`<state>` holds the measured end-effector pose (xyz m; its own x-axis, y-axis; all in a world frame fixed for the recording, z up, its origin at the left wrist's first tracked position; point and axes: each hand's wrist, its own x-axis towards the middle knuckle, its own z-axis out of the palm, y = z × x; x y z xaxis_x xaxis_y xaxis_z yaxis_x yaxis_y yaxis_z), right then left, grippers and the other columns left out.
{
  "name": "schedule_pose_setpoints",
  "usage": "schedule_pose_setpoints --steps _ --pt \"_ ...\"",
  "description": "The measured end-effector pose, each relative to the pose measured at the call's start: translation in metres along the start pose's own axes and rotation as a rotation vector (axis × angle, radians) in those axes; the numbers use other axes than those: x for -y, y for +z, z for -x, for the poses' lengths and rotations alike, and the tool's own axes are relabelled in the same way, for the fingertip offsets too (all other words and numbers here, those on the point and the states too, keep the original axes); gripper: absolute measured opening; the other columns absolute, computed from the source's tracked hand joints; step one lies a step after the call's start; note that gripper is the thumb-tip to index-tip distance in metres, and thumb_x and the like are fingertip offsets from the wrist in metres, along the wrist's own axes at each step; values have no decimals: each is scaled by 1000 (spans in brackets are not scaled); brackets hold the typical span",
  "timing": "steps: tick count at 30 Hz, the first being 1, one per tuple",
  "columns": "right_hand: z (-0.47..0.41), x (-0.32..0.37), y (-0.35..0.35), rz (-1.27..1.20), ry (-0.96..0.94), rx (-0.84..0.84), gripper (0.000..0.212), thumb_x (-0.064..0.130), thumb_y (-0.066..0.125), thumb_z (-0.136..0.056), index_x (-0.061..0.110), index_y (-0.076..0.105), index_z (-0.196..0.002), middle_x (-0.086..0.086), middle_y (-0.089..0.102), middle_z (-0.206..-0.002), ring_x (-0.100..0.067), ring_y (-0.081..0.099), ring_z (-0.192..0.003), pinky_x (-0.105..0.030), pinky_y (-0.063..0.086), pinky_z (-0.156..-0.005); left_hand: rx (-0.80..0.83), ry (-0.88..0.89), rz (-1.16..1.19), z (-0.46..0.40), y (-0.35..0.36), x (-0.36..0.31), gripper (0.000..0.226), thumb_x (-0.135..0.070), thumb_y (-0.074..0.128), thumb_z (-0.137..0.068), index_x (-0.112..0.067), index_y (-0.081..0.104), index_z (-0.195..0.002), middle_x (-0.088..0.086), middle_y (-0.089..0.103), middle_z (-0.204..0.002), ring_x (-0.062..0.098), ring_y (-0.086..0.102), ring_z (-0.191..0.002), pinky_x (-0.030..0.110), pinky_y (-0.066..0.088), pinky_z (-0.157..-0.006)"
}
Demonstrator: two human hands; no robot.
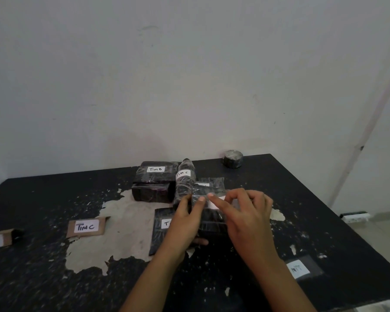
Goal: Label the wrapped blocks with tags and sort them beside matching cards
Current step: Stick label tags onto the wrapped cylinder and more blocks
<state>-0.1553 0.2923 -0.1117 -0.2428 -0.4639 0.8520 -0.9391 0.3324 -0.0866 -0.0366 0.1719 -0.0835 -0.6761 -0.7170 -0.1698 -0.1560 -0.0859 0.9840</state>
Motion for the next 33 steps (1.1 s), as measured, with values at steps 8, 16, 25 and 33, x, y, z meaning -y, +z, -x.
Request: schedule_pose_setpoints --steps 8,16,25,33 --pt "7 2 -4 -102 182 36 72 3 82 -86 32 64 -150 2 55 -132 -17 46 -116 -37 36 -101 -4 1 75 1 0 2 42 -57 59 -105 -43 53 -145 -6 66 -140 23 70 -118 34 64 -60" --pt "4 0 -10 -301 553 101 68 30 86 -88 31 52 -147 13 50 -123 -9 55 -110 -52 57 -95 -48 57 122 1 1 7 70 -65 81 -85 -38 53 -144 -9 66 -141 20 72 -117 40 67 -61" --pt "2 3 -19 -738 863 198 37 21 80 -99 44 61 -121 6 76 -90 -10 70 -71 -29 59 -62 -103 116 149 -1 5 12 59 -42 93 -82 -39 54 -127 -7 69 -131 16 77 -107 42 68 -63" --pt "0 12 -20 -1028 1038 64 30 23 82 -98 34 67 -121 -3 80 -93 -13 78 -85 -16 56 -69 -91 147 188 0 10 12 76 -42 97 -76 -34 53 -137 -6 66 -137 19 75 -112 44 69 -66"
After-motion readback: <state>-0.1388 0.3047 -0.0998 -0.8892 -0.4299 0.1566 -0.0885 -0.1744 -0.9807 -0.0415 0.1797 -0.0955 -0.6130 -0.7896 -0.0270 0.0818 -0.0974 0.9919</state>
